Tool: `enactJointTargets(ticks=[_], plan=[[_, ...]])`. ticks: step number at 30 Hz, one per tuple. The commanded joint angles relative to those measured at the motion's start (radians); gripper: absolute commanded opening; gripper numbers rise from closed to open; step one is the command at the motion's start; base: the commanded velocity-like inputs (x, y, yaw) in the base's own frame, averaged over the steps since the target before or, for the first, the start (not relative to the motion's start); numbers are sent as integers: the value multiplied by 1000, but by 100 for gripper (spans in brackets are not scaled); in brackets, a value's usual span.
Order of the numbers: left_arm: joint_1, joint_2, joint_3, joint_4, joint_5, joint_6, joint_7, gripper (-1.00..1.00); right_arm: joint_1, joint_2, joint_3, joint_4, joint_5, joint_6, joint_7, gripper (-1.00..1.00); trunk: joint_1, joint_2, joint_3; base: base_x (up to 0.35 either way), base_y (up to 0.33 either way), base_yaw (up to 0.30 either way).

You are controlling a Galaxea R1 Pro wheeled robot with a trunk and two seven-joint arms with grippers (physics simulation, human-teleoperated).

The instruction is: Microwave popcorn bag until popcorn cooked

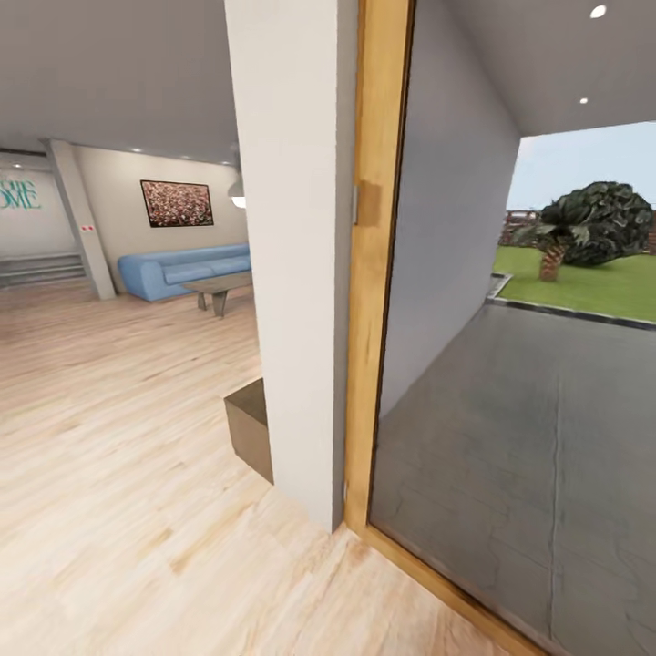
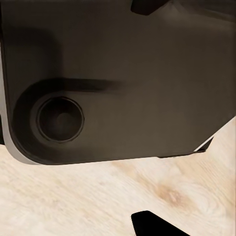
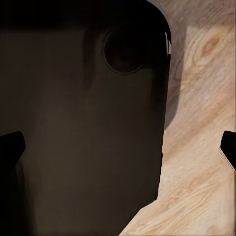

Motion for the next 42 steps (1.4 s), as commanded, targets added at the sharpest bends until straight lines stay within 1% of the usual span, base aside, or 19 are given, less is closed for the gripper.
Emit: enactJointTargets(ticks=[1, 42], plan=[[0, 0, -1, -1, -1, 0, 0, 100, 0, 0, 0, 0, 1, -3, -1, 100, 0, 0, -1, 0, 0, 268], [0, 0, -1, -1, -1, 0, 0, 100, 0, 0, 0, 0, 1, -3, -1, 100, 0, 0, -1, 0, 0, 268]])
